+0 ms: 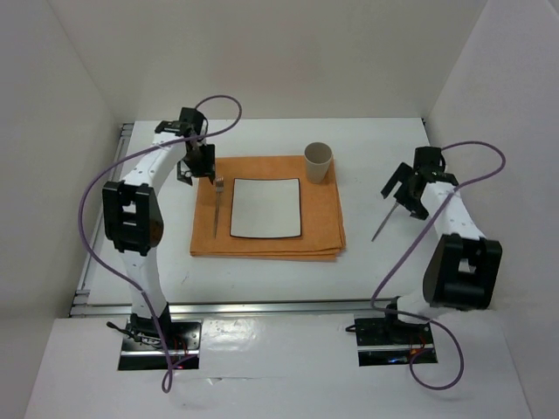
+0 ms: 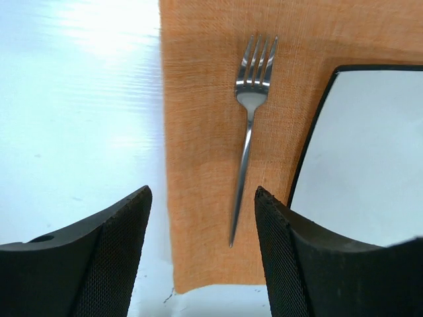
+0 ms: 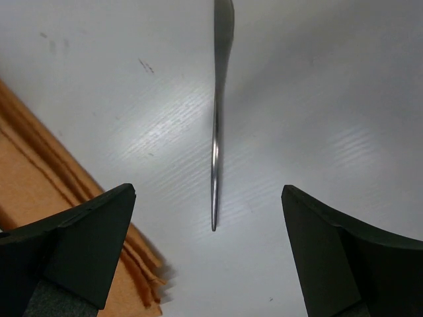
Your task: Set the dinner table for one person
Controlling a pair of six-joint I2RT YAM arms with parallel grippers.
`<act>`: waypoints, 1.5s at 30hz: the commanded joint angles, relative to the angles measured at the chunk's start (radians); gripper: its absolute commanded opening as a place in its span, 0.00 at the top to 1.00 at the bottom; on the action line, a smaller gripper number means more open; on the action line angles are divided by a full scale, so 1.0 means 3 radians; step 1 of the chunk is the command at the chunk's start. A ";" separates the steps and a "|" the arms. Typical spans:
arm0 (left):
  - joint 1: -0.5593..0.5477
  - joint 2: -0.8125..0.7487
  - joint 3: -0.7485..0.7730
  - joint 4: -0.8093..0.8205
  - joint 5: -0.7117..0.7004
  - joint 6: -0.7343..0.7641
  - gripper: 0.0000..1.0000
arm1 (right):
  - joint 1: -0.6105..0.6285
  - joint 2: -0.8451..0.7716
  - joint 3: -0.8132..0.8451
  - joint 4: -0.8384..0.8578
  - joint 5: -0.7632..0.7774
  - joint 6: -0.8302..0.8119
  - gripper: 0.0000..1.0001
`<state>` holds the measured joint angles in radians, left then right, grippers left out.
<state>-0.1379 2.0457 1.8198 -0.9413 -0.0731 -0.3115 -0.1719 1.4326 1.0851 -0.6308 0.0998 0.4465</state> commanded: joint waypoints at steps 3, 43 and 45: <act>0.0173 -0.0590 -0.0124 0.0065 0.0018 0.0235 0.29 | -0.0020 0.0629 -0.0084 0.0195 -0.0281 -0.0031 0.06; 0.1002 -0.0867 -0.0247 0.0024 0.0489 0.0368 0.28 | 0.1656 0.0302 0.0029 0.0057 0.0124 -0.0338 1.00; 0.1002 -0.0867 -0.0278 0.0024 0.0520 0.0399 0.28 | 0.1769 0.0261 0.0029 0.0088 -0.0187 -0.0338 1.00</act>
<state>0.1547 1.8252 1.7344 -0.9287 0.0753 -0.2108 0.3328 1.5620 1.1046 -0.5934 0.1356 0.3599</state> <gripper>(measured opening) 0.720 0.032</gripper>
